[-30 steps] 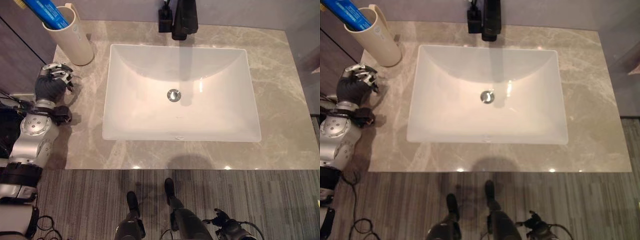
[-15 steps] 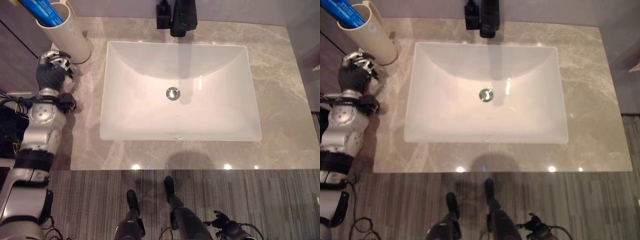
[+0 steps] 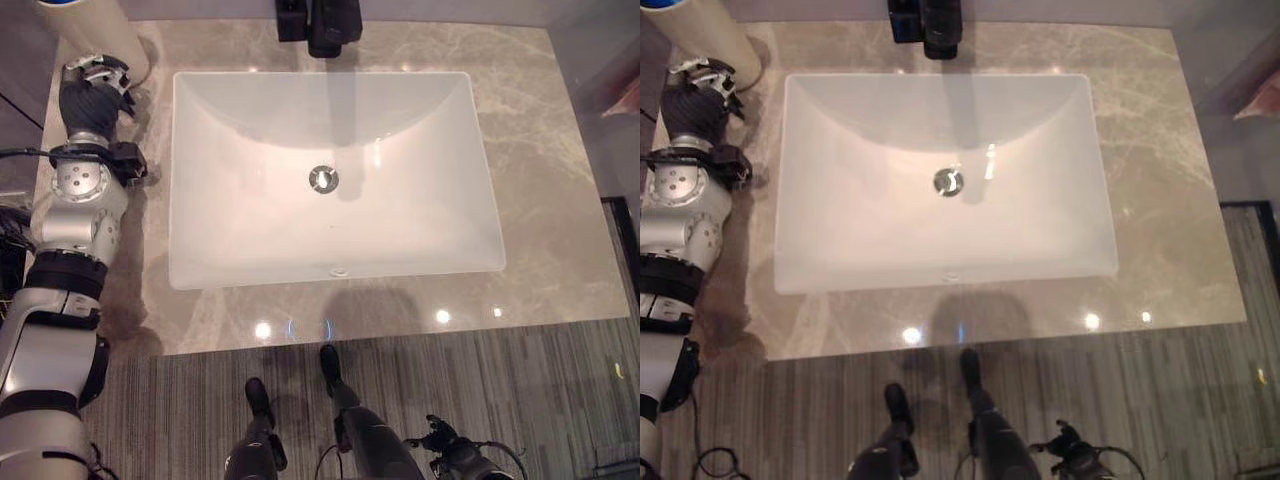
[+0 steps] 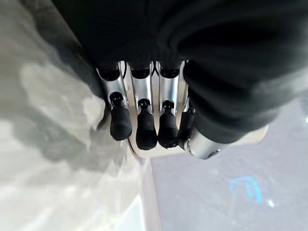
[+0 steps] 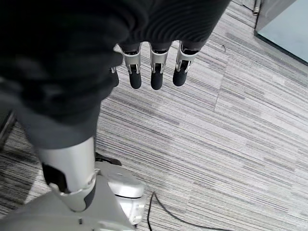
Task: Put brush and paste in cup on sink, flatten towel.
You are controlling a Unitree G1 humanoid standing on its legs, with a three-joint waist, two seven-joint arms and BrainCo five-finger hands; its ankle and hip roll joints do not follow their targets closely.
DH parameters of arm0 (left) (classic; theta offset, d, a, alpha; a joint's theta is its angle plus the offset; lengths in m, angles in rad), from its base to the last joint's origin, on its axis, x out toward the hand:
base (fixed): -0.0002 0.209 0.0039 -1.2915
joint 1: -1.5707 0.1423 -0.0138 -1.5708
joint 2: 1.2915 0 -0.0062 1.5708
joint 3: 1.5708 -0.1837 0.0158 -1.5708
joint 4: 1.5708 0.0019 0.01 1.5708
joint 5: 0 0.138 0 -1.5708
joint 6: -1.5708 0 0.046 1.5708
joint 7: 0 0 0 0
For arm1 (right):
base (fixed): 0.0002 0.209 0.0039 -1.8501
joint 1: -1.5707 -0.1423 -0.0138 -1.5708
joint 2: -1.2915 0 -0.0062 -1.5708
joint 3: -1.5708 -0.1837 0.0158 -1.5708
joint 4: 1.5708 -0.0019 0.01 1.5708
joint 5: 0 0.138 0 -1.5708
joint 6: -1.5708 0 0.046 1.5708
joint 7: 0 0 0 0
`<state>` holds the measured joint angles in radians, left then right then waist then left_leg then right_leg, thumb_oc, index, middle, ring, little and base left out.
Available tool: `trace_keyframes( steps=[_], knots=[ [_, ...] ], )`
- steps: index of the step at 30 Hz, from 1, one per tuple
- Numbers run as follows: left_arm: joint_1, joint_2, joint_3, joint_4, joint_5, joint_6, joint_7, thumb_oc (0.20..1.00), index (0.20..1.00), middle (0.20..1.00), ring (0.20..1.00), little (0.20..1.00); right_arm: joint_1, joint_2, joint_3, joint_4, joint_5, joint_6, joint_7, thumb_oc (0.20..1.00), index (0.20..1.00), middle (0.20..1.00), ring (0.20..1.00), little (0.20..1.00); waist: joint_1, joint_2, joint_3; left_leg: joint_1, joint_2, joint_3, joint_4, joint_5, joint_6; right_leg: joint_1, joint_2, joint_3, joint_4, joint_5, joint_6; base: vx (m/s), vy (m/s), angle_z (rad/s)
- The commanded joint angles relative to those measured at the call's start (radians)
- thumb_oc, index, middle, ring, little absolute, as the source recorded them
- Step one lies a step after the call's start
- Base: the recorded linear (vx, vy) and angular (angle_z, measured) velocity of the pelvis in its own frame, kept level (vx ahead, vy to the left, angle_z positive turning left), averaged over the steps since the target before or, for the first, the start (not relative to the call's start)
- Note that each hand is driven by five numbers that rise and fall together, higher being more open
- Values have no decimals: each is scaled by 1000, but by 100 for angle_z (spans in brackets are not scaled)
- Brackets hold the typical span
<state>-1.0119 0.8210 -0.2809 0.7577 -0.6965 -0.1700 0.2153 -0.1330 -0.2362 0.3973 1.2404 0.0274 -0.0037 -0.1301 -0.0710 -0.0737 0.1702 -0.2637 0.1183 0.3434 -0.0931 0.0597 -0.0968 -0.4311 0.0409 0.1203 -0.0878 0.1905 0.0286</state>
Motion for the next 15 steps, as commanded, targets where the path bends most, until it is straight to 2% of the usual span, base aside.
trace_keyframes(
  steps=[1,5,9,12,15],
  knots=[
    [-13,23,-57,111,4,49,4,200,200,200,200,200,-7,-6,35,8,55,-8,-16,1000,1000,1000,1000,1000,-18,-28,22,17,43,-78,6,3,-16,39,0,-49,1,-13,86,25,-20,-9],
    [-10,19,-62,104,13,47,4,200,200,200,200,200,5,-2,36,19,53,-6,-13,1000,1000,1000,1000,1000,-21,-34,15,12,41,-85,6,2,-15,37,2,-53,1,-12,87,10,-7,-3],
    [67,11,-58,20,43,44,-23,200,200,200,200,200,9,-9,22,53,37,3,-15,1000,1000,1000,1000,1000,-7,-25,13,17,30,-99,6,-4,-10,46,-12,-64,1,-20,85,8,26,1],
    [115,28,-37,3,48,48,-37,200,200,200,200,200,11,-16,12,43,38,-2,-15,1000,1000,1000,1000,1000,0,-20,10,20,21,-104,6,-11,-4,53,-17,-65,1,-22,85,-8,53,6],
    [137,70,1,55,47,52,-31,200,200,200,200,200,3,-10,13,12,48,-13,-6,1000,1000,1000,1000,1000,2,-17,9,17,15,-102,6,-12,0,51,-23,-65,1,-18,89,-18,45,2]
  ],
)
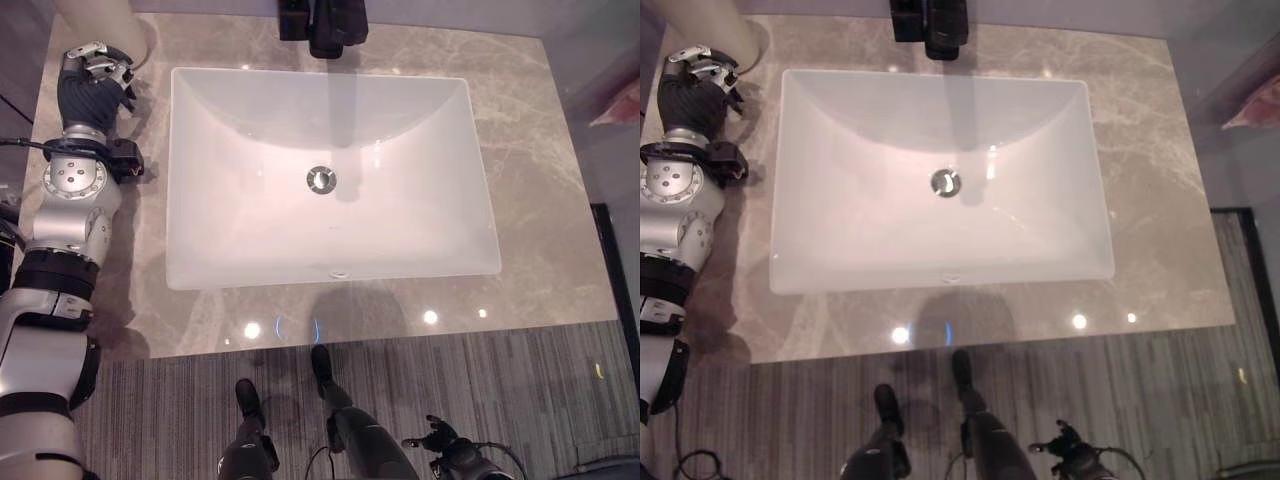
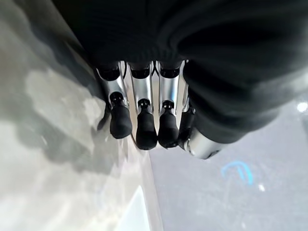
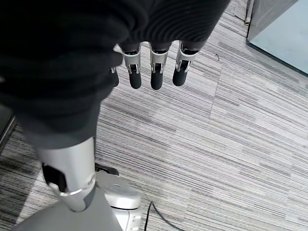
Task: Put brush and paste in cup on sink, flatten towel.
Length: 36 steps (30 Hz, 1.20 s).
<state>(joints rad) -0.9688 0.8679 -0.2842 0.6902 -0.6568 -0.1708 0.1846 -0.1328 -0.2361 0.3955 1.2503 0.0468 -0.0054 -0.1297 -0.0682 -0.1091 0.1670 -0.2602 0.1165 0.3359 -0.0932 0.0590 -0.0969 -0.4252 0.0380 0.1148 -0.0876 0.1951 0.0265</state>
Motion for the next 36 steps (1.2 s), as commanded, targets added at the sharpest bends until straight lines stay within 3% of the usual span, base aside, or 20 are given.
trace_keyframes(
  steps=[1,4,7,14,15,16,17,19,21,25,35,36],
  knots=[
    [93,23,4,123,7,53,0,200,200,200,200,200,3,-10,15,2,28,-11,-6,1000,1000,1000,1000,1000,-1,19,12,13,17,-95,6,-11,0,45,-20,-60,0,-22,91,-14,32,0],
    [71,39,7,174,23,54,12,200,200,200,200,200,-4,-13,18,-8,34,-18,-6,1000,1000,1000,1000,1000,-3,17,16,4,14,-97,6,-11,1,39,-22,-60,0,-19,93,-10,5,0],
    [-80,70,-37,308,19,53,39,200,200,200,200,200,-23,-28,31,-21,46,-25,-13,1000,1000,1000,1000,1000,-16,7,40,-26,8,-100,6,-5,5,10,-25,-59,0,-3,103,-47,22,1],
    [-269,112,-115,440,6,53,62,200,200,200,200,200,-18,-42,35,-22,63,-32,-13,1000,1000,1000,1000,1000,-33,-15,61,-65,14,-78,6,9,4,-29,-11,-47,0,26,114,16,25,-3],
    [-341,117,-147,448,-9,47,68,200,200,200,200,200,-3,-53,39,-20,63,-31,-9,1000,1000,1000,1000,1000,-34,-17,57,-70,21,-86,6,-22,5,-32,1,-48,0,10,126,0,0,0],
    [-343,117,-147,449,-9,46,68,200,200,200,200,200,-3,-54,39,-21,63,-32,-9,1000,1000,1000,1000,1000,-37,-27,64,-81,16,-74,6,10,8,-43,-4,-49,0,32,119,121,44,0],
    [-362,121,-159,454,-1,47,71,200,200,200,200,200,10,-58,37,-14,63,-31,-9,1000,1000,1000,1000,1000,-36,-22,59,-78,23,-86,6,-21,5,-37,1,-49,0,13,128,0,0,0],
    [-403,115,-185,453,7,41,75,200,200,200,200,200,27,-66,17,5,73,-30,-11,1000,1000,1000,1000,1000,-42,-41,66,-108,22,-85,6,14,8,-64,-8,-63,0,37,124,-9,-16,-2],
    [-415,115,-198,455,9,40,73,200,200,200,200,200,30,-68,13,10,77,-30,-12,1000,1000,1000,1000,1000,-41,-32,59,-102,27,-99,6,-18,4,-58,-3,-63,0,17,130,58,35,0],
    [-428,121,-219,415,35,15,85,200,200,200,200,200,51,-78,-2,16,80,-38,-9,1000,1000,1000,1000,1000,-47,-40,59,-108,27,-95,6,-25,5,-72,-6,-63,0,25,136,38,24,-1],
    [-309,127,-204,258,149,-9,113,200,200,200,200,200,54,-72,10,-59,91,-72,10,1000,1000,1000,1000,1000,-38,-41,60,-114,27,-100,6,-24,3,-78,-12,-71,0,25,133,-9,-3,0],
    [-283,112,-190,233,142,-14,113,200,200,200,200,200,53,-70,10,-71,94,-75,10,1000,1000,1000,1000,1000,-42,-49,66,-126,20,-91,6,9,6,-92,-20,-77,0,45,125,-94,-42,-1]
  ],
)
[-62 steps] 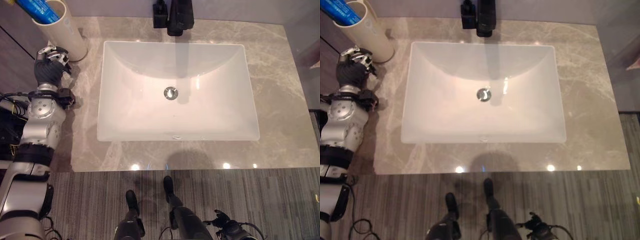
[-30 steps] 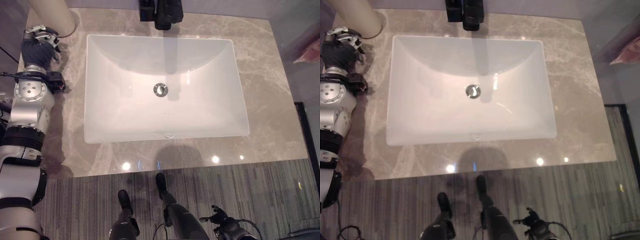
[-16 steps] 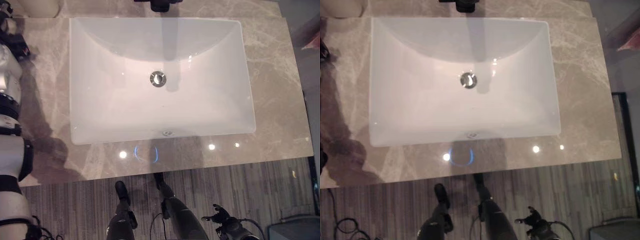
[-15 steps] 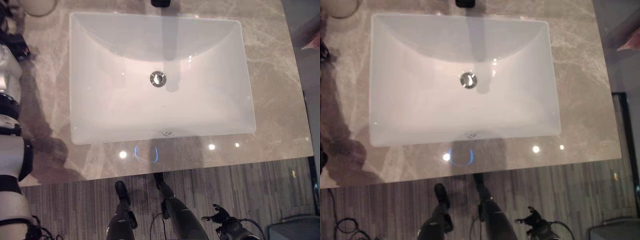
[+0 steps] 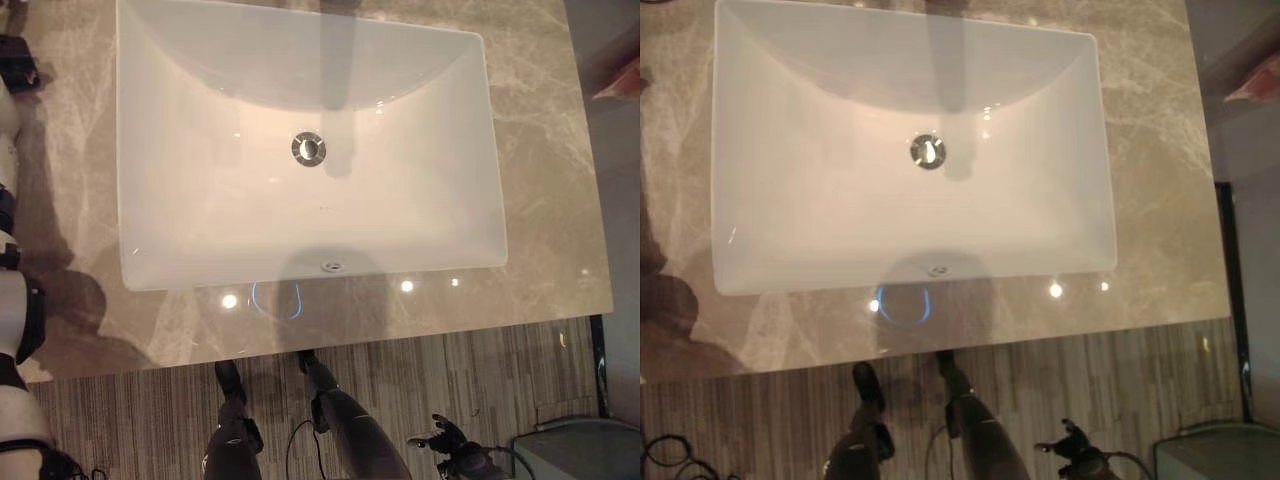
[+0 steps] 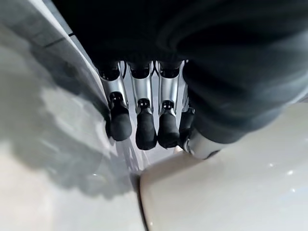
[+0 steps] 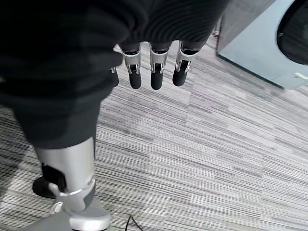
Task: Put brush and paste in cup on sink, flatten towel.
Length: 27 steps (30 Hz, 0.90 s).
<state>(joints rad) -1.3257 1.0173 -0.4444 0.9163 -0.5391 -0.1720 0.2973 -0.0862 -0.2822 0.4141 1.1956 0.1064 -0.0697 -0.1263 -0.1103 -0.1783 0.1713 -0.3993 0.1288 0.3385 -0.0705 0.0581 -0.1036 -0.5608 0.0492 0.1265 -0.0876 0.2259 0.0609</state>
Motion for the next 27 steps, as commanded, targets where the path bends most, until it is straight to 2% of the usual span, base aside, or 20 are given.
trace_keyframes(
  steps=[1,2,3,4,6,7,18,27],
  knots=[
    [79,-47,-27,0,26,-14,3,200,200,200,200,200,5,-25,-8,-17,36,-11,6,1000,1000,1000,1000,1000,1,22,62,13,7,-96,-17,10,12,43,-32,-90,0,14,89,0,0,0],
    [80,-48,-28,-1,26,-13,3,200,200,200,200,200,6,-24,-8,-16,36,-11,6,1000,1000,1000,1000,1000,4,32,55,23,13,-107,-17,-23,9,54,-26,-90,0,-9,97,85,31,1],
    [81,-68,-35,-20,43,-14,4,200,200,200,200,200,4,-23,-6,-19,35,-12,6,1000,1000,1000,1000,1000,2,33,54,23,12,-107,-17,-23,8,55,-27,-93,0,-10,95,0,0,0],
    [79,-71,-42,-29,56,-17,3,200,200,200,200,200,4,-27,-5,-22,35,-15,7,1000,1000,1000,1000,1000,-3,23,60,11,5,-97,-17,9,11,44,-33,-95,0,12,89,-88,-69,3],
    [66,-76,-54,-45,63,-20,8,200,200,200,200,200,7,-31,-4,-33,38,-20,8,1000,1000,1000,1000,1000,-7,20,59,14,6,-95,-17,8,10,43,-32,-97,0,13,90,-4,-19,3],
    [59,-77,-61,-32,73,-18,7,200,200,200,200,200,11,-34,-4,-34,40,-21,9,1000,1000,1000,1000,1000,-7,30,53,28,14,-102,-17,-26,6,56,-25,-96,0,-9,99,83,29,0],
    [66,-89,-52,-27,101,-28,12,200,200,200,200,200,30,-51,-6,-28,26,-19,15,1000,1000,1000,1000,1000,-19,10,53,53,29,-71,-17,-25,-3,59,-15,-90,0,-4,99,12,-26,-3],
    [38,-154,-74,1,126,-23,9,200,200,200,200,200,34,-54,-2,-30,31,-27,17,1000,1000,1000,1000,1000,-30,4,44,70,42,-58,-17,-25,-13,67,-5,-90,0,-11,96,9,-43,-3]
  ],
)
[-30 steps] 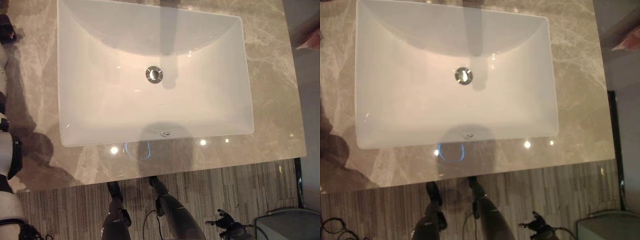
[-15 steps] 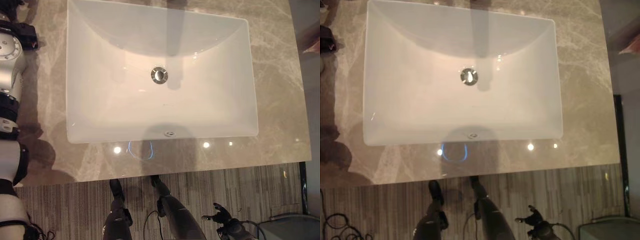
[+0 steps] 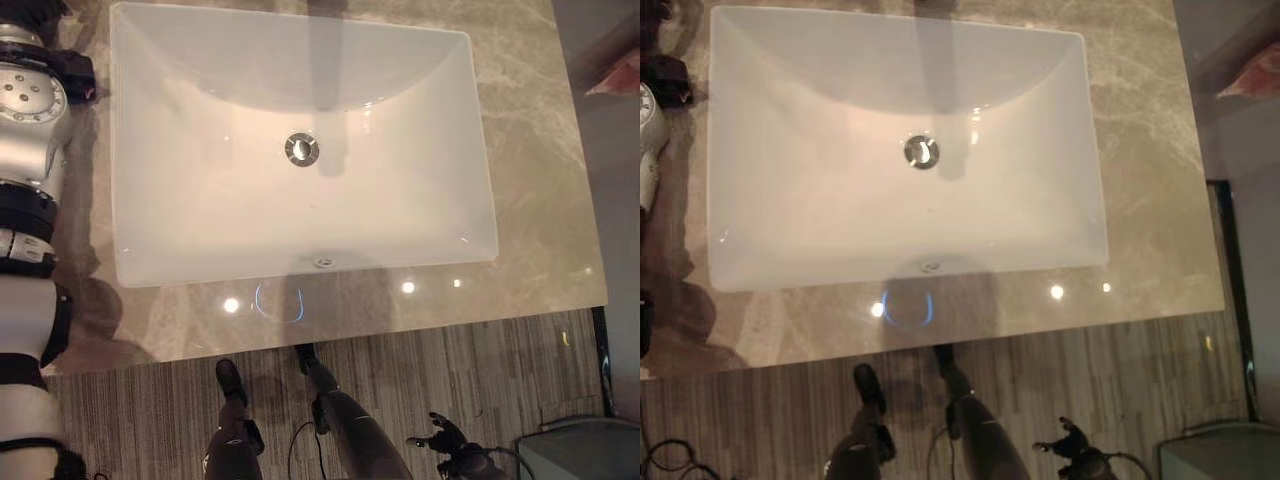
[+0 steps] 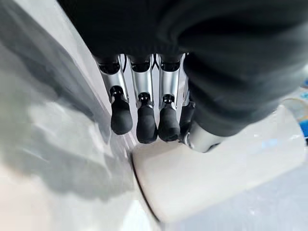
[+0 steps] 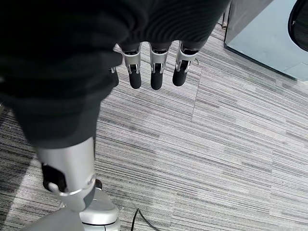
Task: Put brush and paste in cup on sink, flatten towel.
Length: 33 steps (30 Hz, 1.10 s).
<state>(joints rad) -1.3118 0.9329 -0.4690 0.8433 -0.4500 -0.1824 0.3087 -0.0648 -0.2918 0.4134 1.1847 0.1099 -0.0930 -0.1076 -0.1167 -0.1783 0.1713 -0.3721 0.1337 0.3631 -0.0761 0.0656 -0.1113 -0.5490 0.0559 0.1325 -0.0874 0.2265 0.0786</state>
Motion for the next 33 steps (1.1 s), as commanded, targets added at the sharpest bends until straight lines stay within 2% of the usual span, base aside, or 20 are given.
trace_keyframes(
  steps=[1,16,22,33],
  knots=[
    [23,-74,-51,73,34,-13,-3,200,200,200,200,200,12,-45,0,-20,28,-4,-3,1000,1000,1000,1000,1000,-24,4,43,43,37,-82,-11,-33,-5,56,-10,-97,0,-11,79,2,-29,-4],
    [32,-117,-38,97,42,-7,2,200,200,200,200,200,20,-44,4,-26,30,-12,-10,1000,1000,1000,1000,1000,-29,-9,40,44,45,-84,-11,-25,-7,58,-3,-103,0,-13,73,-2,-12,0],
    [11,-158,-48,96,48,-10,10,200,200,200,200,200,25,-43,4,-25,37,-14,-10,1000,1000,1000,1000,1000,-37,-6,40,39,40,-91,-11,-23,-7,54,-4,-104,0,-10,73,0,0,0],
    [35,-163,-45,67,57,-17,7,200,200,200,200,200,23,-51,-6,-24,37,-11,-13,1000,1000,1000,1000,1000,-35,7,38,68,45,-62,-11,-30,-11,66,4,-90,0,-18,71,3,-4,-1]
  ],
)
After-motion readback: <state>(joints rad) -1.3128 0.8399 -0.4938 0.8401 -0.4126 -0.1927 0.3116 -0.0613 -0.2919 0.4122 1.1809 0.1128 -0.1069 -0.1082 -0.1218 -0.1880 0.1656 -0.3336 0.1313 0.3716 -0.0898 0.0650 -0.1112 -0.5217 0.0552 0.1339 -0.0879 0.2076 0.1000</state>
